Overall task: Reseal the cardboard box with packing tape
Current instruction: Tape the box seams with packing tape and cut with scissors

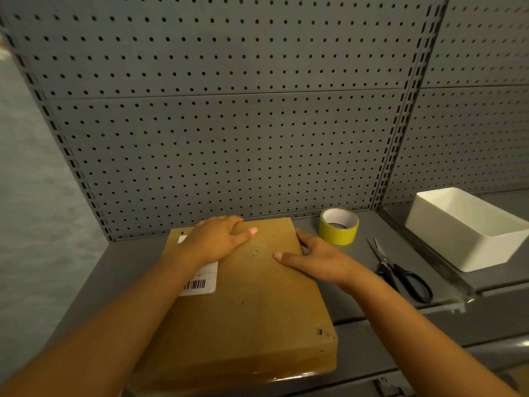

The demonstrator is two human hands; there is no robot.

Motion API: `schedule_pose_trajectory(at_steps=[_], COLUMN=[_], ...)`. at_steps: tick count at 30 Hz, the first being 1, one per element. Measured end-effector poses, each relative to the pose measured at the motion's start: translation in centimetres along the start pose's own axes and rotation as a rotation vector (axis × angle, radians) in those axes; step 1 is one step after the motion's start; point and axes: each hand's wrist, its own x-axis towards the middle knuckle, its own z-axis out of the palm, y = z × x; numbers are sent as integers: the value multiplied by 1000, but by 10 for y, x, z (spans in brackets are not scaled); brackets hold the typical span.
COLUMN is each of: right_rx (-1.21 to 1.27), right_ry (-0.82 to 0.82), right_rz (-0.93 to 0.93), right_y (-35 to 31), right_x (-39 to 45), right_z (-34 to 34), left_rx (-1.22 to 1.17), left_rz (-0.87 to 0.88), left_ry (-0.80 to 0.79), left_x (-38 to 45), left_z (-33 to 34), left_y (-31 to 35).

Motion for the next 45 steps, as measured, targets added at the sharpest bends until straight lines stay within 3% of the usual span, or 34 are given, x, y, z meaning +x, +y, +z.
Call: schedule_pose_trajectory(at_steps=[5, 9, 13, 19, 23, 26, 30, 33, 36, 39, 42, 45], right_rx=[108, 64, -112, -422, -389, -211, -254, -392, -525, -480, -253, -193], right_ry=[26, -7, -73, 48, -244, -356, -162, 105, 330, 329, 274, 297], right_rz=[-12, -2, 20, -6, 288, 284, 170, 68, 86, 206, 236, 160], right_y=[-6, -14, -24, -28, -25, -17, -10, -9, -5, 0, 2, 1], right_x=[4, 21, 40, 38, 15, -1, 8, 22, 28, 26, 21, 18], right_z=[3, 2, -5, -4, -20, -33, -32, -20, -12, -11, -12, -9], left_rx=[27, -11, -54, -45, -48, -9, 50, 165, 264, 335, 302, 223], left_rz=[-45, -93, -101, -160, -187, -197, -247, -308, -339, -361, -362, -154], left_ry=[33, -63, -84, 14, -2, -24, -14, 17, -11, -48, -59, 96], left_x=[-2, -2, -3, 0, -2, -4, -7, -11, -17, -22, -22, -17], left_z=[-2, -8, -12, -7, -11, -14, -17, -19, -25, -29, -28, -19], left_y=[-5, -15, -22, -27, -26, -25, -27, -31, -34, -34, -32, -24])
